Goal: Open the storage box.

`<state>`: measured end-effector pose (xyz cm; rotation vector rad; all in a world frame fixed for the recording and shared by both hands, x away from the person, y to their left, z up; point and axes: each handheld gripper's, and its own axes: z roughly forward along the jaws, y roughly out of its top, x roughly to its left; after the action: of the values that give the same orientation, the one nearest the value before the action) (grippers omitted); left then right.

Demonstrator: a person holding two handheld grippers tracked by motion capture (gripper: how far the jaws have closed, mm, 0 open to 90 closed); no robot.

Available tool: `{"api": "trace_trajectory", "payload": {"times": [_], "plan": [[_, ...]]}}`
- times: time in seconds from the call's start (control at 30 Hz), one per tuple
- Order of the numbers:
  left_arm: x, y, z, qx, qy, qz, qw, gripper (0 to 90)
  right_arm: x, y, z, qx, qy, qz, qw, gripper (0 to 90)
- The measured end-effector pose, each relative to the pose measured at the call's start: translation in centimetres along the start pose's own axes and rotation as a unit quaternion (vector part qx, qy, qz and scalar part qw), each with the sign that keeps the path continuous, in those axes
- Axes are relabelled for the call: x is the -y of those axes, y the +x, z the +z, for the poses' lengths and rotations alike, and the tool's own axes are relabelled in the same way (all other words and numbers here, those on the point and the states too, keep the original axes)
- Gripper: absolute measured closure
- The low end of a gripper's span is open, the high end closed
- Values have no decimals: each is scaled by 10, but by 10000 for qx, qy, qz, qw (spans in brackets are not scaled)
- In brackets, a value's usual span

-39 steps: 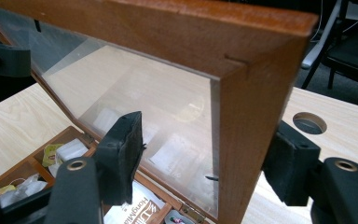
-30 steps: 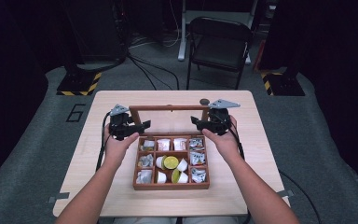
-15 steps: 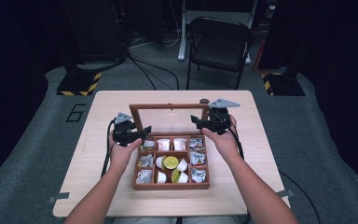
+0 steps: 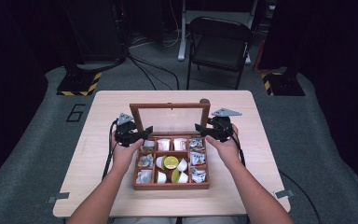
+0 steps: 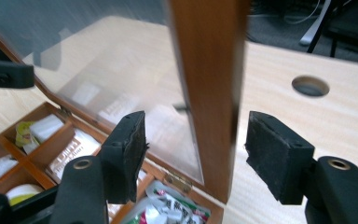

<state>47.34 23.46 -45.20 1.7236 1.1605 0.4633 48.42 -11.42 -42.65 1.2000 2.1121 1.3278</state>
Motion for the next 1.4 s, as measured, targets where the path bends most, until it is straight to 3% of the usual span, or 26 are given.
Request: {"api": "trace_trajectory", "payload": {"times": [0.23, 0.4, 0.5, 0.93, 1.1, 1.4], "plan": [[0, 0, 1, -42, -28, -15, 10000, 320, 13, -16, 6, -236, -58, 259, 9994, 441], [0, 1, 2, -48, -34, -35, 10000, 320, 13, -16, 10, -365, -138, 297, 9988, 443], [0, 4, 3, 52, -7, -68, 10000, 318, 12, -15, 14, -407, -184, 295, 9986, 438], [2, 6, 8, -3, 7, -117, 9999, 340, 10, -9, 25, -198, -72, 148, 9997, 451], [2, 3, 13, -134, 30, 123, 9998, 323, 9, -10, 29, -153, -85, 282, 9995, 452], [1, 12, 17, -144, -25, -295, 9995, 387, 6, -15, 34, -148, -64, 296, 9994, 485]]}}
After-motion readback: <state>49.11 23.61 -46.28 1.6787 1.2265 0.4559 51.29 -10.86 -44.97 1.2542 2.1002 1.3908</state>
